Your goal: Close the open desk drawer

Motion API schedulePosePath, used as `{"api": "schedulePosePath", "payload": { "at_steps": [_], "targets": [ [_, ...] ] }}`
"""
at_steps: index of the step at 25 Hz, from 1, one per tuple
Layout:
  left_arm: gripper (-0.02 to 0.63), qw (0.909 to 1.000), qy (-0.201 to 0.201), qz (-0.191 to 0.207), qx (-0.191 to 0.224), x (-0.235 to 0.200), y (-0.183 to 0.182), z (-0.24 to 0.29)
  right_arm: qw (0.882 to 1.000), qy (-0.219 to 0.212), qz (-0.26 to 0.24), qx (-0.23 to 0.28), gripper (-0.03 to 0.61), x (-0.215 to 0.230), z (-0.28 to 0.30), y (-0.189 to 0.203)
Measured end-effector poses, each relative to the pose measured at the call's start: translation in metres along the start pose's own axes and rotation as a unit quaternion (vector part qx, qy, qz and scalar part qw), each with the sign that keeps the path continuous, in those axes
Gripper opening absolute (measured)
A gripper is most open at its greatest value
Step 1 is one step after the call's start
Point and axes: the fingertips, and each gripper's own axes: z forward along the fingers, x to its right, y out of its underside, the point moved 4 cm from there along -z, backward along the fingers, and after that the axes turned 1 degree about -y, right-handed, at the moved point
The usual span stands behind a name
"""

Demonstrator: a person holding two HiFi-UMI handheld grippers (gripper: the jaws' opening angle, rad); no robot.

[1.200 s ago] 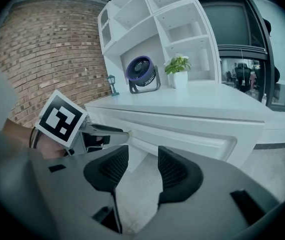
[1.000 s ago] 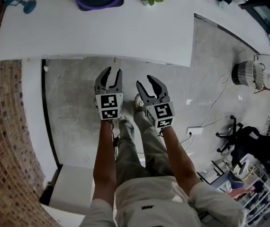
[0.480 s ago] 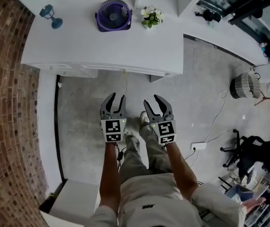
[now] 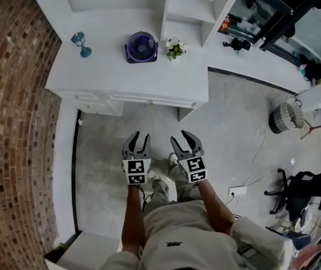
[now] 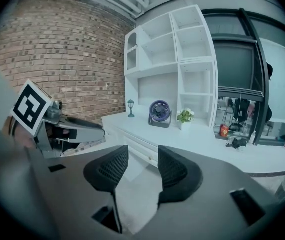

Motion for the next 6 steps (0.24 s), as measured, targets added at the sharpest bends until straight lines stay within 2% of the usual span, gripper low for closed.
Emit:
{"api": "schedulePosePath", "payload": {
  "at_steps": [6],
  "targets": [
    [0.16, 0.9999, 0.006, 0.013, 0.005, 0.01, -0.017, -0.03, 1.0, -0.005, -0.005, 0.01, 0.187, -0.014, -0.024, -0.017]
  ]
}}
